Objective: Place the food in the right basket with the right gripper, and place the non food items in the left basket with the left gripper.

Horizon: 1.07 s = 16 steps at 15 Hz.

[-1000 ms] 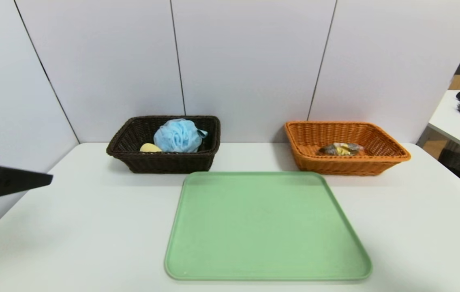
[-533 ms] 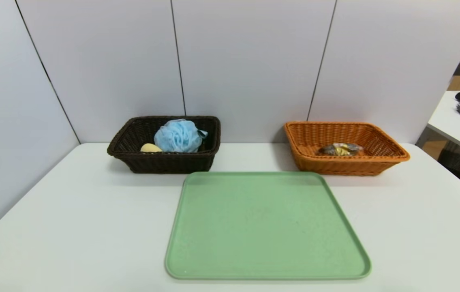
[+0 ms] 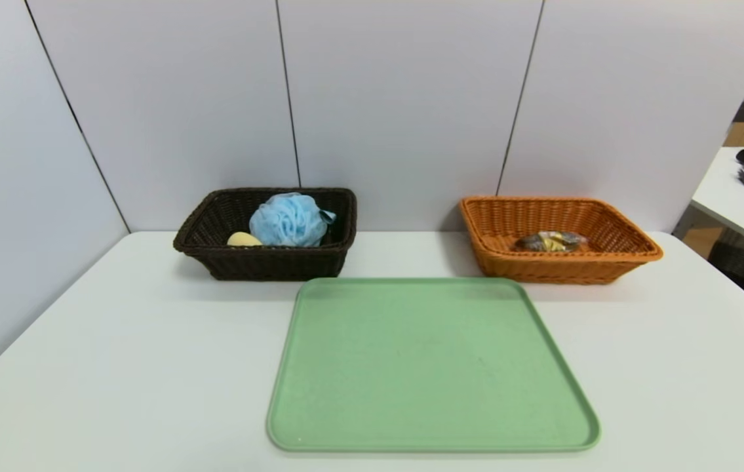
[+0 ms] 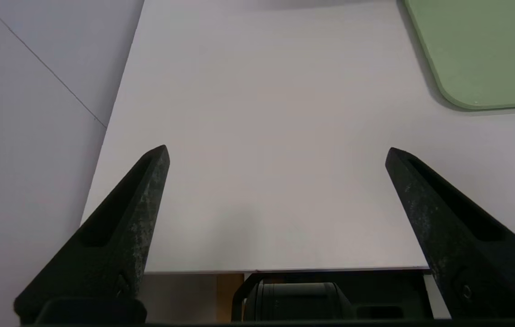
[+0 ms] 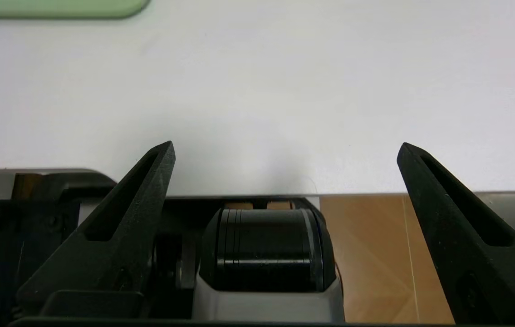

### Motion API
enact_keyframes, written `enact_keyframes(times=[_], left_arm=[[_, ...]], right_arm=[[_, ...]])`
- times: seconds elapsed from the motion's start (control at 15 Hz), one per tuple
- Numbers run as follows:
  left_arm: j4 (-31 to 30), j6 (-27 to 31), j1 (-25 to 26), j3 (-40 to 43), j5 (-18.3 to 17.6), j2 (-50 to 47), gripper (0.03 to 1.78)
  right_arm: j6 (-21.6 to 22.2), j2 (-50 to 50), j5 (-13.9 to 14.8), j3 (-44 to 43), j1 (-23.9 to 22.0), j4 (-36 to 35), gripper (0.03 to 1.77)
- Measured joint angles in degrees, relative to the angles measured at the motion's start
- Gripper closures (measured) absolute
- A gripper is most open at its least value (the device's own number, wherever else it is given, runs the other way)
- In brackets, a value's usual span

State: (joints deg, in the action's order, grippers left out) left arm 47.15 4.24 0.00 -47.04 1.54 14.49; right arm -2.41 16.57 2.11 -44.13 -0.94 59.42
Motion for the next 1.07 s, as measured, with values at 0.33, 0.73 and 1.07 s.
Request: enact_keyframes(times=[0.33,0.73,1.07], left_arm=[[-14.9,0.8,0.0,14.2,-0.5,-12.0,0.12],[-40.9,4.0,-0.1,30.8,-0.8,-14.5,0.12],[-49.5,3.9,-0.1,42.5,-1.2,-14.6,0.12]], right_arm=[[-3.5,-12.5,0.5,14.4,0.6,-25.5,0.11],[-9.4,-16.3,-0.5,38.5,0.7,-63.5,0.10],[-10.2,-16.6,-1.3,44.0,0.7,-65.5,0.10]])
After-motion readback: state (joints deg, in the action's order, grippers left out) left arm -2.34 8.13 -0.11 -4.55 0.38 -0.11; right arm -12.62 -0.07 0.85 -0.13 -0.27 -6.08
